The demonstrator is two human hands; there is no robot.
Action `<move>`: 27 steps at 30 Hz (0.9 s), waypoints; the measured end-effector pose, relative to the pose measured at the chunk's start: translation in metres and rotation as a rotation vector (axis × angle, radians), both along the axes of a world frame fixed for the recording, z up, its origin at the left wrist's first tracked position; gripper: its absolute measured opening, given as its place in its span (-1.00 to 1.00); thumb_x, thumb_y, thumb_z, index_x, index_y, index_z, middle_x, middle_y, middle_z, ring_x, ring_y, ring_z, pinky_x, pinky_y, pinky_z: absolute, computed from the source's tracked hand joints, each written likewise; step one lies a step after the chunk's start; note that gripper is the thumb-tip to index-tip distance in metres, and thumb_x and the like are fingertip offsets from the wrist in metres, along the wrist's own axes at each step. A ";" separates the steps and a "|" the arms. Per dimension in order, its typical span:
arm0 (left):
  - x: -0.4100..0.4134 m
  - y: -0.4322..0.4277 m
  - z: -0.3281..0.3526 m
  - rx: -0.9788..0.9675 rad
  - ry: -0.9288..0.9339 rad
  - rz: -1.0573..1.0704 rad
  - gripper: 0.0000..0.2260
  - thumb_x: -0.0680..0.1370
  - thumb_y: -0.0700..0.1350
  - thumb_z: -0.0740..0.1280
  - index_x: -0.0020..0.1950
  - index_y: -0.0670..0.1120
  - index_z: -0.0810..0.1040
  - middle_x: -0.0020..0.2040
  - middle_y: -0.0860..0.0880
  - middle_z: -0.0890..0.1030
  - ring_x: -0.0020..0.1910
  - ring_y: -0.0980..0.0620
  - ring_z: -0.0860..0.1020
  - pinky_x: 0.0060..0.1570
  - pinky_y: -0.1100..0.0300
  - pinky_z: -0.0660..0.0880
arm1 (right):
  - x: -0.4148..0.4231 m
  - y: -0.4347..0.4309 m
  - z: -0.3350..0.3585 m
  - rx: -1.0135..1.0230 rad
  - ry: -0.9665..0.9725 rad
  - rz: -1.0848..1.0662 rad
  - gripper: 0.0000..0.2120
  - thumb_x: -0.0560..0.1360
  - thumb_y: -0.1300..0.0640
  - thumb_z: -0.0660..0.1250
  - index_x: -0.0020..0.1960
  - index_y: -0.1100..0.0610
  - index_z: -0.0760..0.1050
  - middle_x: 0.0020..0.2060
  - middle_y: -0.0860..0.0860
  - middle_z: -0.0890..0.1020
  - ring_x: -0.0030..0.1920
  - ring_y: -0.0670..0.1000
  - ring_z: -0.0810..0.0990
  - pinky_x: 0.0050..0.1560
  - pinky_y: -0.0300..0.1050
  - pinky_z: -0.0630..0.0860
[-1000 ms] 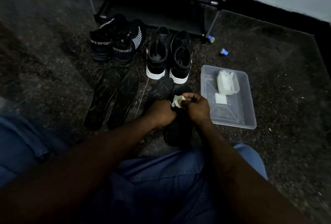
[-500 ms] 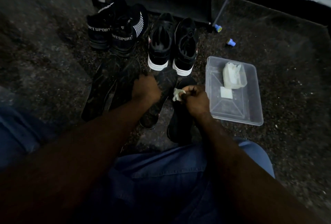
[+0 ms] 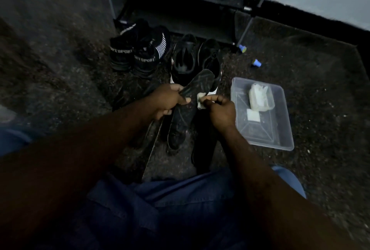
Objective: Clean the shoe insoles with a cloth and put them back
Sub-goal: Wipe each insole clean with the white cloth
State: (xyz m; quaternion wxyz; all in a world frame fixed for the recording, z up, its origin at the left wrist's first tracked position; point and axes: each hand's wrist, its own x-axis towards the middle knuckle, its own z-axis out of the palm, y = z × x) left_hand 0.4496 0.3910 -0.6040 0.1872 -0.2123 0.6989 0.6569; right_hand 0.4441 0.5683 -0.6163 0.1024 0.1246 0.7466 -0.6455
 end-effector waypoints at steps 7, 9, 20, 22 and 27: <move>0.015 -0.030 0.067 0.223 0.055 -0.048 -0.68 0.57 -0.02 0.46 0.30 -0.05 0.61 0.17 0.02 0.72 0.20 -0.02 0.63 0.26 -0.05 0.53 | -0.005 -0.020 0.056 -0.160 0.081 0.036 -0.89 0.47 0.32 0.50 -0.17 0.13 0.69 -0.17 0.11 0.75 -0.12 0.05 0.68 0.08 0.02 0.60; 0.019 -0.037 0.082 0.331 0.156 -0.034 -0.62 0.61 0.12 0.37 0.33 -0.06 0.60 0.18 -0.01 0.70 0.20 -0.03 0.63 0.31 -0.07 0.53 | -0.005 -0.027 0.074 -0.152 0.094 0.064 -0.89 0.48 0.32 0.50 -0.16 0.14 0.68 -0.24 0.09 0.72 -0.23 0.00 0.66 -0.11 -0.11 0.60; 0.013 -0.044 0.116 0.810 0.331 -0.039 -0.24 0.65 0.38 -0.08 0.54 -0.16 0.39 0.43 -0.23 0.54 0.41 -0.21 0.53 0.37 -0.21 0.48 | 0.009 -0.067 0.125 -0.003 0.201 0.129 -0.89 0.45 0.27 0.53 -0.22 0.11 0.70 -0.31 0.08 0.73 -0.33 -0.04 0.65 -0.29 -0.20 0.50; 0.011 -0.043 0.114 0.801 0.325 -0.020 -0.21 0.63 0.41 -0.09 0.53 -0.18 0.41 0.41 -0.27 0.55 0.39 -0.26 0.53 0.36 -0.24 0.49 | 0.009 -0.069 0.123 0.017 0.185 0.088 -0.90 0.43 0.24 0.56 -0.23 0.11 0.70 -0.31 0.08 0.73 -0.32 -0.03 0.67 -0.26 -0.15 0.52; 0.002 -0.039 0.105 0.728 0.357 0.032 -0.24 0.64 0.42 -0.08 0.49 -0.10 0.48 0.35 -0.24 0.60 0.34 -0.23 0.58 0.32 -0.23 0.52 | 0.007 -0.073 0.123 0.082 0.192 0.057 -0.94 0.42 0.15 0.58 -0.20 0.10 0.72 -0.30 0.05 0.74 -0.29 -0.01 0.70 -0.20 -0.07 0.55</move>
